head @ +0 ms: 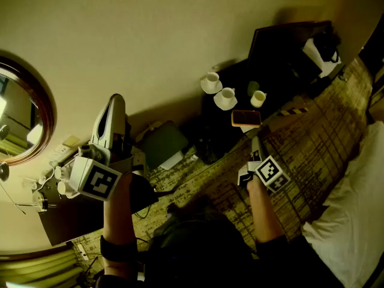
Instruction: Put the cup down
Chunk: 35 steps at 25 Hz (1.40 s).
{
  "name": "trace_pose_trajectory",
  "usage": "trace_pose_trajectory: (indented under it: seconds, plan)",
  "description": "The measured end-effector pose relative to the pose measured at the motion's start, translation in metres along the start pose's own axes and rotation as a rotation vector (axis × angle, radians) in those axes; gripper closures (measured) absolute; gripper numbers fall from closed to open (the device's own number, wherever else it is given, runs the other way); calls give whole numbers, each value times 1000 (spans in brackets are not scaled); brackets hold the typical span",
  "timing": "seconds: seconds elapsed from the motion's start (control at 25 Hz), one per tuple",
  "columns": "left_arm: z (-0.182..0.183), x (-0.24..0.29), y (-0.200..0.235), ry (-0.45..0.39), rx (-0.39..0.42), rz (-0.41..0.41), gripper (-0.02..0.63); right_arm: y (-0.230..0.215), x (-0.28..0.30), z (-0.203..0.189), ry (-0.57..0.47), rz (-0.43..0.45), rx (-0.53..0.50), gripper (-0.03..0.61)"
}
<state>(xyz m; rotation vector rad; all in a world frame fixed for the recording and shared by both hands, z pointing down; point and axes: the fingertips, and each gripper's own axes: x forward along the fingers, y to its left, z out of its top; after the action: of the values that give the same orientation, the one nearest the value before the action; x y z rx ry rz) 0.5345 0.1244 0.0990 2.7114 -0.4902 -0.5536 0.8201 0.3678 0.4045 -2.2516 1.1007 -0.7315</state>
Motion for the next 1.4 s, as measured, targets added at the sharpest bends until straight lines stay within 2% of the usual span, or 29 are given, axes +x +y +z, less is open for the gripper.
trace_pose_trajectory:
  seconds: [0.16, 0.32, 0.44, 0.52, 0.64, 0.8, 0.92, 1.08, 1.24, 1.4]
  plan:
    - [-24, -34, 44, 81, 83, 173, 629, 44, 25, -9, 43, 98, -236, 565]
    - [-32, -102, 98, 180, 259, 420, 629, 108, 53, -46, 93, 232, -554, 563]
    - [-27, -172, 135, 258, 378, 613, 629, 169, 67, -98, 161, 377, -661, 563]
    - [-19, -215, 154, 285, 398, 719, 629, 210, 68, -134, 209, 472, -704, 563]
    - [-6, -276, 177, 302, 383, 840, 629, 268, 61, -188, 260, 606, -769, 563]
    - [8, -365, 210, 323, 392, 962, 629, 342, 32, -262, 293, 758, -889, 563]
    - [19, -431, 237, 333, 387, 1040, 628, 393, 2, -322, 330, 865, -931, 563]
    - [66, -481, 255, 359, 407, 1133, 629, 440, -28, -383, 380, 920, -970, 563]
    - [53, -536, 298, 347, 380, 1127, 629, 484, -48, -431, 410, 976, -986, 563]
    - [62, -577, 325, 361, 364, 1149, 629, 512, -59, -480, 443, 1007, -1010, 563]
